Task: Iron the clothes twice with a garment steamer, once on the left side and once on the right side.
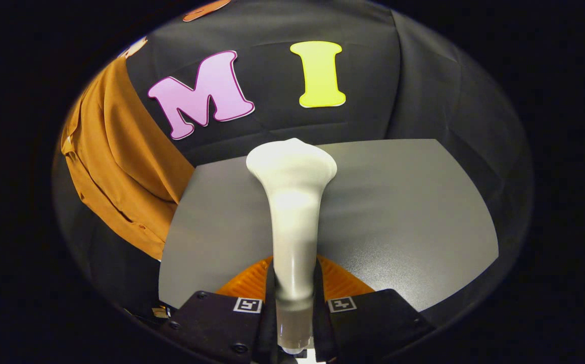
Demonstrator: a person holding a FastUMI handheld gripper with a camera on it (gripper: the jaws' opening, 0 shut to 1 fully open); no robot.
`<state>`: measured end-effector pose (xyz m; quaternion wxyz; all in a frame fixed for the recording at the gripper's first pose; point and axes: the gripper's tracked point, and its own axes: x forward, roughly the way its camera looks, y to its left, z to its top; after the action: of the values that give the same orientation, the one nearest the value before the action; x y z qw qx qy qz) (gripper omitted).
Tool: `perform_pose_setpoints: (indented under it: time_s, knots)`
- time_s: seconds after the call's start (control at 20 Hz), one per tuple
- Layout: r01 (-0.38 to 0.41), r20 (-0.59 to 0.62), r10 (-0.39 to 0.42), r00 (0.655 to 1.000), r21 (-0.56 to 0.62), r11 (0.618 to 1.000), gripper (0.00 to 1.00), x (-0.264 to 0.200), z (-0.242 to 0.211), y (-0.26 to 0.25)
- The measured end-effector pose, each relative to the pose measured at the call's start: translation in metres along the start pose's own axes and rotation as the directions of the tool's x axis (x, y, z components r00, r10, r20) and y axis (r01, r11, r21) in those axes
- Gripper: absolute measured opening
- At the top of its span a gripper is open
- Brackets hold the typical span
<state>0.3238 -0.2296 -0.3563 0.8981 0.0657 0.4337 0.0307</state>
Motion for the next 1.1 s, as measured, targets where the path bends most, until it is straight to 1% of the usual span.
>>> perform_pose_setpoints:
  time_s: [0.3, 0.55, 0.7, 0.85, 1.1]
  knots:
    - [0.044, 0.14, -0.043, 0.989, -0.006, 0.999, 0.32, -0.047, 0.014, 0.005]
    - [0.044, 0.246, -0.044, 0.968, 0.005, 0.999, 0.32, -0.093, 0.02, 0.031]
    - [0.022, 0.293, -0.022, 0.956, 0.003, 1.0, 0.32, -0.118, 0.019, 0.06]
    - [-0.008, 0.339, 0.014, 0.941, -0.017, 1.0, 0.32, -0.143, 0.017, 0.1]
    - [-0.04, 0.397, 0.065, 0.915, -0.071, 0.997, 0.32, -0.161, 0.016, 0.171]
